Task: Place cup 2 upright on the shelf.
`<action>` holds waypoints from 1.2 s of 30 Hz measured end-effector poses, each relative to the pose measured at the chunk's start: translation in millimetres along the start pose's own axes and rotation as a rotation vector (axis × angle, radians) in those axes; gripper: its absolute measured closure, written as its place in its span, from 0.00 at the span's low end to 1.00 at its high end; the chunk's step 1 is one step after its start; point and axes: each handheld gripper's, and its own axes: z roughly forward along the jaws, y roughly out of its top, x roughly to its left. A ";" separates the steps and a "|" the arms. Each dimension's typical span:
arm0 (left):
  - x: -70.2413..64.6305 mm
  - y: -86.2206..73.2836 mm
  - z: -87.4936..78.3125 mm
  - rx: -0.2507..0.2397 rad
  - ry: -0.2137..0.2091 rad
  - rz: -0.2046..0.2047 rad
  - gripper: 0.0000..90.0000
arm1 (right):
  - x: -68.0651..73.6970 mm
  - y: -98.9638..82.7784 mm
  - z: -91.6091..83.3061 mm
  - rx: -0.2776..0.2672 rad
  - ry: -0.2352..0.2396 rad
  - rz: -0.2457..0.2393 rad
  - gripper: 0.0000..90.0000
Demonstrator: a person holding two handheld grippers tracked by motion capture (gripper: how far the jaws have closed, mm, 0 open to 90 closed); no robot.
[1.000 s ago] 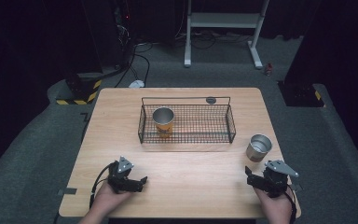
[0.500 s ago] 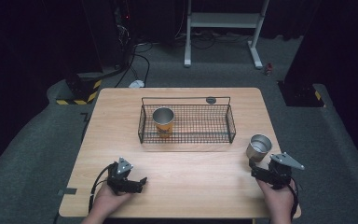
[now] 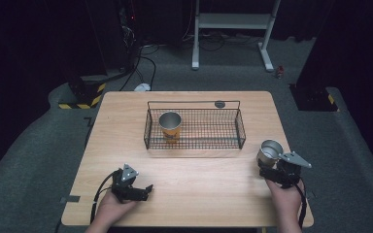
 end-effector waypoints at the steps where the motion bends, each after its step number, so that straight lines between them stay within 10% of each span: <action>1: 0.0 -0.1 0.0 0.000 0.000 0.000 0.00 | -0.7 0.7 0.6 0.003 0.004 0.013 0.11; 36: -0.7 -4.2 -4.4 0.003 0.011 -0.010 0.00 | -11.1 5.4 27.7 -0.034 0.026 0.083 0.15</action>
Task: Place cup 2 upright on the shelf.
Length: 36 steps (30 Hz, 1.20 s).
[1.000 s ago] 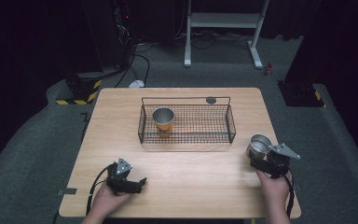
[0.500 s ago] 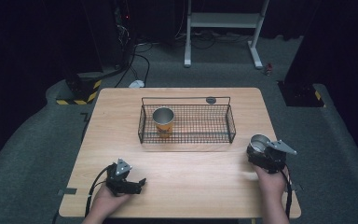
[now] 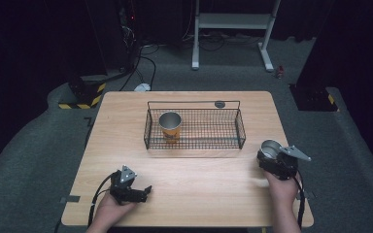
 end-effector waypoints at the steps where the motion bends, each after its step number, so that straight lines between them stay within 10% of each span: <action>1: 0.0 0.0 0.0 0.000 0.000 0.000 0.00 | 0.1 -0.4 0.2 0.001 -0.002 0.004 0.15; 36: 0.1 -0.1 -0.2 -0.001 0.001 0.001 0.00 | -0.1 -2.4 -6.7 -0.033 0.015 -0.007 0.19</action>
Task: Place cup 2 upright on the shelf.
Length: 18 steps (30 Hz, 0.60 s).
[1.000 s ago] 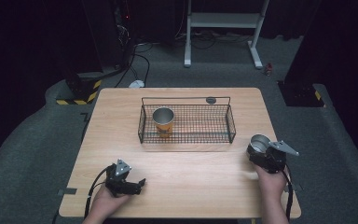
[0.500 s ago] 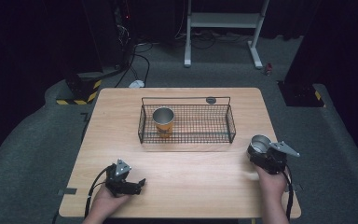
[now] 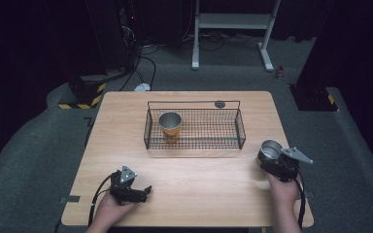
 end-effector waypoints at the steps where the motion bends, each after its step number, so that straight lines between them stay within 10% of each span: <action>1: 0.0 0.0 0.0 0.000 0.000 0.000 0.00 | 0.4 0.3 -0.4 -0.001 0.001 -0.001 0.19; 18: 0.0 0.0 0.0 0.000 0.000 0.000 0.00 | 18.6 8.5 -5.2 -0.030 0.059 -0.028 0.19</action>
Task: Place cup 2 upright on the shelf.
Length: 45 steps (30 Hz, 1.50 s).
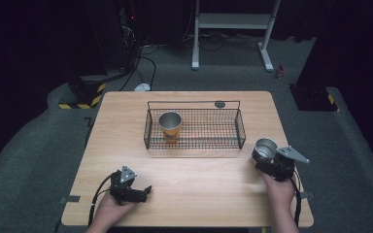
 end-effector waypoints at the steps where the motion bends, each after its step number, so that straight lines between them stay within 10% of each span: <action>1: 0.0 0.0 0.0 0.000 0.000 0.000 0.00 | 1.7 0.6 -0.1 -0.002 0.004 -0.005 0.19; 32: -0.4 -1.1 -1.0 0.001 0.004 -0.004 0.00 | 74.1 21.9 -3.8 -0.040 0.180 -0.108 0.20; 45: -0.1 -0.7 -0.8 0.002 0.001 -0.001 0.00 | 94.1 60.3 4.8 -0.056 0.193 -0.136 0.20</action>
